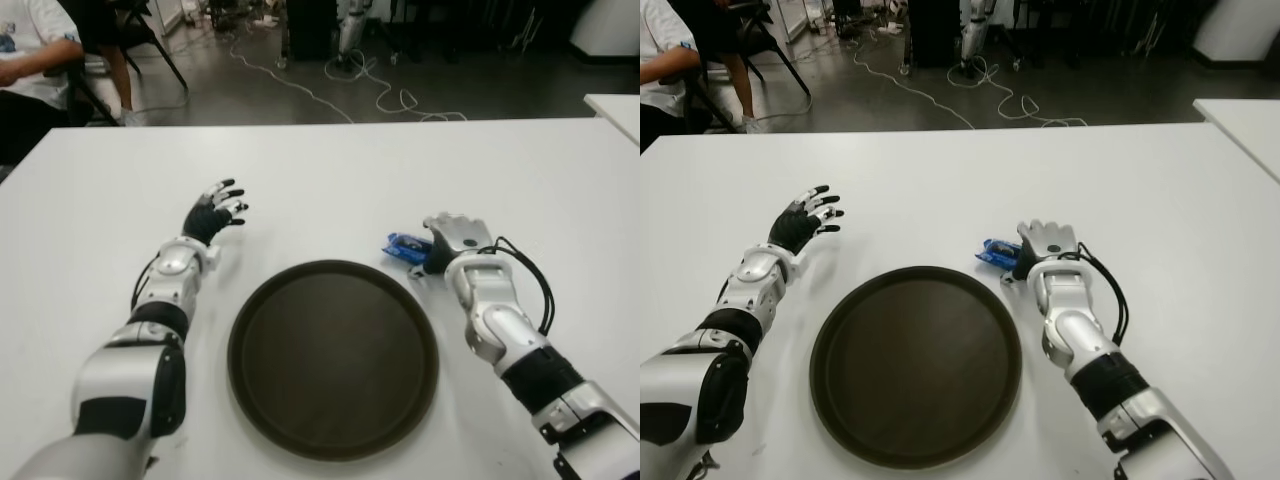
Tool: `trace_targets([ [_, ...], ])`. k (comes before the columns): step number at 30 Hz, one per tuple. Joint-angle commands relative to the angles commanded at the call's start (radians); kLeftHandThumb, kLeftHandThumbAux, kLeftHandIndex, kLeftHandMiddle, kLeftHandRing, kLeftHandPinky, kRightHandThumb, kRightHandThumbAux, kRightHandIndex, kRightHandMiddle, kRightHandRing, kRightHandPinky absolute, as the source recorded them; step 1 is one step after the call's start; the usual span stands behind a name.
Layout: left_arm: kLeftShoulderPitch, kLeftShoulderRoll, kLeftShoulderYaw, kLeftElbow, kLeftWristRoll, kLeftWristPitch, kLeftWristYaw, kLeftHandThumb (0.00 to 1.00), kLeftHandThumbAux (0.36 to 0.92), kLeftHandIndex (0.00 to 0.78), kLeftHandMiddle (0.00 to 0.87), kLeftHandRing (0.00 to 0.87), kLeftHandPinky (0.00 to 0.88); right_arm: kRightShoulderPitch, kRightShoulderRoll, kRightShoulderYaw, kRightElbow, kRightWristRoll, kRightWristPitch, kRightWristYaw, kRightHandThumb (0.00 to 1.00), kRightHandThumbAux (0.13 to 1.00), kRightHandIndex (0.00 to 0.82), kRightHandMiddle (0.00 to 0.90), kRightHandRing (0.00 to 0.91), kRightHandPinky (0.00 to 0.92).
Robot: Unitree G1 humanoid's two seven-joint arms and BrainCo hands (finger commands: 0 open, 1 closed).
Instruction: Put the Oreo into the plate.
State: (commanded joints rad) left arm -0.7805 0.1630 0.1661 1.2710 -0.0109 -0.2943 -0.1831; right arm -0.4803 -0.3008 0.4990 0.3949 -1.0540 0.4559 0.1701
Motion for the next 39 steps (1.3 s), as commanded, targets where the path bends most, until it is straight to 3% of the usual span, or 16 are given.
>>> trace_targets([
  [13, 0.003, 0.003, -0.004, 0.002, 0.004, -0.016, -0.002, 0.069, 0.699, 0.114, 0.193, 0.244, 0.32, -0.02, 0.006, 0.009, 0.067, 0.032, -0.032, -0.041, 0.097, 0.606, 0.247, 0.266, 0.301, 0.375],
  [23, 0.006, 0.003, 0.0, 0.0, -0.001, -0.024, -0.007, 0.038, 0.737, 0.111, 0.189, 0.242, 0.324, -0.019, 0.01, 0.012, 0.076, 0.041, -0.039, -0.049, 0.109, 0.611, 0.261, 0.298, 0.341, 0.404],
  [28, 0.006, 0.002, -0.001, 0.0, 0.001, -0.026, -0.005, 0.035, 0.74, 0.111, 0.189, 0.243, 0.329, -0.024, 0.015, 0.015, 0.105, 0.049, -0.051, -0.069, 0.109, 0.614, 0.255, 0.279, 0.31, 0.38],
  [34, 0.006, 0.001, -0.004, 0.0, 0.005, -0.029, 0.0, 0.042, 0.727, 0.113, 0.195, 0.249, 0.333, -0.032, 0.022, 0.019, 0.133, 0.064, -0.064, -0.098, 0.134, 0.624, 0.275, 0.314, 0.366, 0.433],
  [39, 0.006, -0.001, -0.003, 0.0, 0.003, -0.032, 0.002, 0.052, 0.732, 0.113, 0.198, 0.251, 0.334, -0.038, 0.029, 0.019, 0.159, 0.076, -0.078, -0.116, 0.145, 0.628, 0.258, 0.284, 0.335, 0.422],
])
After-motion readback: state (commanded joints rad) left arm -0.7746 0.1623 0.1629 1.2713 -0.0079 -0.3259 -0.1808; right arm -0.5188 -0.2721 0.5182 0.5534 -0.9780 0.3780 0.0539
